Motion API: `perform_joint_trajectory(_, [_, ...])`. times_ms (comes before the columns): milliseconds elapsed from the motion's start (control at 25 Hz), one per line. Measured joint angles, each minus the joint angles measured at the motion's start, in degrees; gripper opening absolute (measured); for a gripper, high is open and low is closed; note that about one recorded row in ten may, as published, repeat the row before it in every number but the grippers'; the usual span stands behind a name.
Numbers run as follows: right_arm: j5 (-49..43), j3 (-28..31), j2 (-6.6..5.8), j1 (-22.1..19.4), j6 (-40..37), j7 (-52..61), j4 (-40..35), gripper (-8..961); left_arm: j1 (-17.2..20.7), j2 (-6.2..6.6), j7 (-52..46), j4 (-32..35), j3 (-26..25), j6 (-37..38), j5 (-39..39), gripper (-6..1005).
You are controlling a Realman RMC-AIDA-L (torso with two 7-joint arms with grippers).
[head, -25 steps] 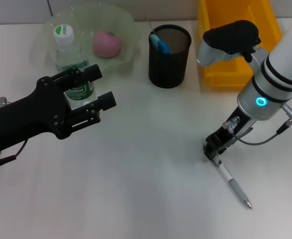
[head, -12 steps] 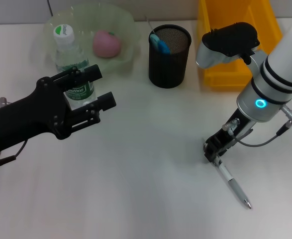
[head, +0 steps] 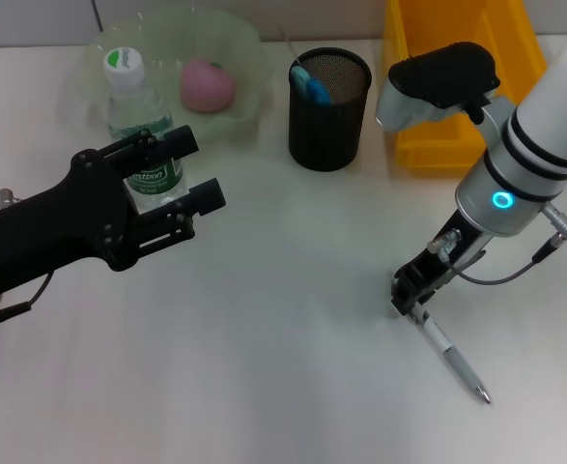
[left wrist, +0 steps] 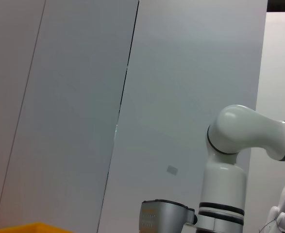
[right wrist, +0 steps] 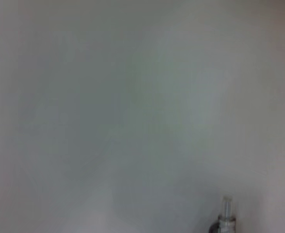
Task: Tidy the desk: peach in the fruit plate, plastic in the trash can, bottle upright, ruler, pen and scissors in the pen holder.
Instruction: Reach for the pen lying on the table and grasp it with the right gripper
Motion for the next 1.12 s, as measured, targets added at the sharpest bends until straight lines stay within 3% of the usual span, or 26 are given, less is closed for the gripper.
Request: perform_joint_trajectory(1120, [-0.3,-0.9,0.0,0.8,0.0,0.0,0.6,219,-0.1,0.0,0.0,0.0,0.0,-0.1,0.0,701])
